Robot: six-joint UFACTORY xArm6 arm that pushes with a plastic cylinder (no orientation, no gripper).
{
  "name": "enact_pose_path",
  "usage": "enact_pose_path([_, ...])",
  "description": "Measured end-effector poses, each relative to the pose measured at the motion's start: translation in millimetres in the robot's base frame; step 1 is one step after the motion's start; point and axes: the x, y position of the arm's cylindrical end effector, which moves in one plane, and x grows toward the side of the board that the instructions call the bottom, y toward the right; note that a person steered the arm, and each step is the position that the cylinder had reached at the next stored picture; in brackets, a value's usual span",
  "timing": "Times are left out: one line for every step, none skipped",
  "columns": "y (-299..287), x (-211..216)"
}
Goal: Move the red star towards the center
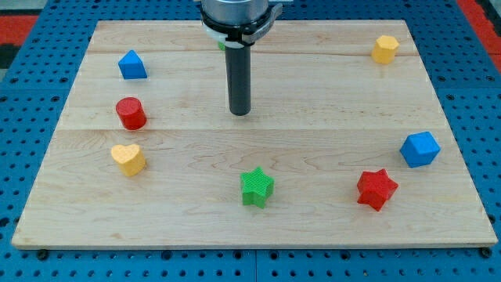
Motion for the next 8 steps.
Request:
enact_pose_path([0.0, 1.7])
enact_pose_path([-18.0, 14.3])
enact_pose_path([-29.2, 16.0])
enact_pose_path([-29.2, 9.1])
enact_pose_path([-17.6, 2.3])
enact_pose_path([25.8, 27.7])
enact_pose_path([73.4, 46.1])
enact_pose_path([124.3, 62.3])
